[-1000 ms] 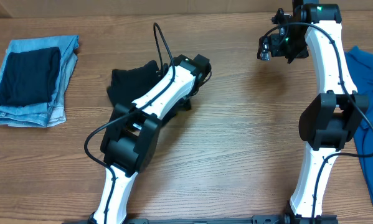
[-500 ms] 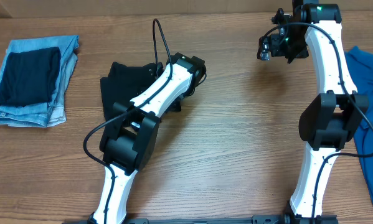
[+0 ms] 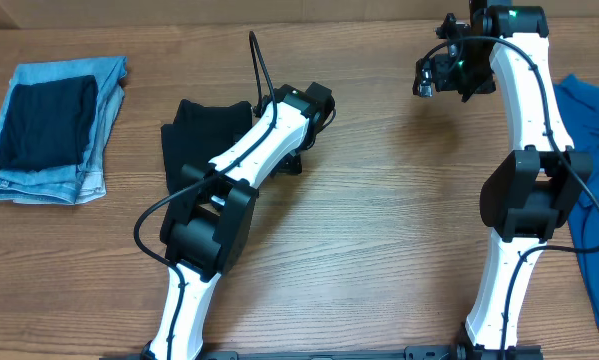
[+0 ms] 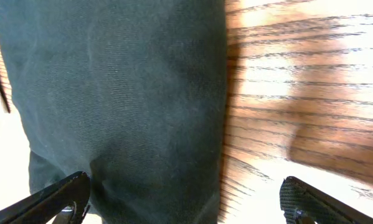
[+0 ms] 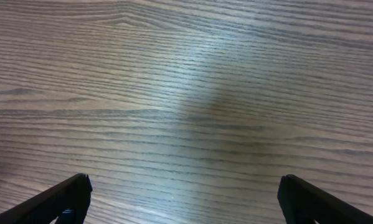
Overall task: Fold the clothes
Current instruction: 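Grasp the black bundle with the left gripper and lift it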
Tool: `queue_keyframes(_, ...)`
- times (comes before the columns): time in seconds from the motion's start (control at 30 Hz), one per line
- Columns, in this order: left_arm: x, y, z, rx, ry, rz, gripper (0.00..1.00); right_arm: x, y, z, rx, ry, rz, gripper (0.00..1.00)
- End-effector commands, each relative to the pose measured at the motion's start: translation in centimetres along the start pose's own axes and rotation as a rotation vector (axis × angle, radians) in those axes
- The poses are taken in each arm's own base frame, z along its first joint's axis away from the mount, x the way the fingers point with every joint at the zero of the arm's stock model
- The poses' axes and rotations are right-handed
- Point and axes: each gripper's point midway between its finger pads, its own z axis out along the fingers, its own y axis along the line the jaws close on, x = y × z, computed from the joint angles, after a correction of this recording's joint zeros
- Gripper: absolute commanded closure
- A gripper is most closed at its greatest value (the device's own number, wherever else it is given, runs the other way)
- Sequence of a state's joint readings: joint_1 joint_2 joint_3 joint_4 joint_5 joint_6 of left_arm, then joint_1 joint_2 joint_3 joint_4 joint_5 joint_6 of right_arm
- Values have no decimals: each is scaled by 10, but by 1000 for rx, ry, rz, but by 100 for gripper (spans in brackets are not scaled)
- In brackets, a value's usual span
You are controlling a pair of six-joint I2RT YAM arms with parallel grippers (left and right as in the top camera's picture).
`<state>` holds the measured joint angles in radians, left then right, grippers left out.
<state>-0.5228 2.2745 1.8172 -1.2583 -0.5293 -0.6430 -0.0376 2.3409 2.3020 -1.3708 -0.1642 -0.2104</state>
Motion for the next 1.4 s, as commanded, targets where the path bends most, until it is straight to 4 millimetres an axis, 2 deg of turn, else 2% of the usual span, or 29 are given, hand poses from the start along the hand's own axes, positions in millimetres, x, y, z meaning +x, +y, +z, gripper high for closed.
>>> queue_keyframes(0.0, -3, 13, 9, -84, -30, 29, 0, -4, 1, -6, 9, -19, -9, 0)
queue_keyframes(0.17, -5, 12, 12, -93, -43, 40, 0, -4, 1, -6, 9, -19, -9, 0)
queue_keyframes(0.3, 1, 8, 25, -96, -41, 88, 0, -4, 1, -6, 9, -19, -9, 0)
queue_keyframes(0.53, 16, 24, 49, -141, 15, 87, 0, -4, 1, -6, 9, -19, -9, 0)
queue_keyframes(0.83, 10, 19, 53, -111, -4, 67, 0, -4, 1, -6, 9, -19, -10, 0)
queue_keyframes(1.1, 26, 19, 68, -127, 18, 85, 0, -4, 1, -6, 9, -19, -9, 0)
queue_keyframes(1.37, 26, 20, 69, -129, 19, 101, 23, -4, 1, -6, 9, -19, -9, 0)
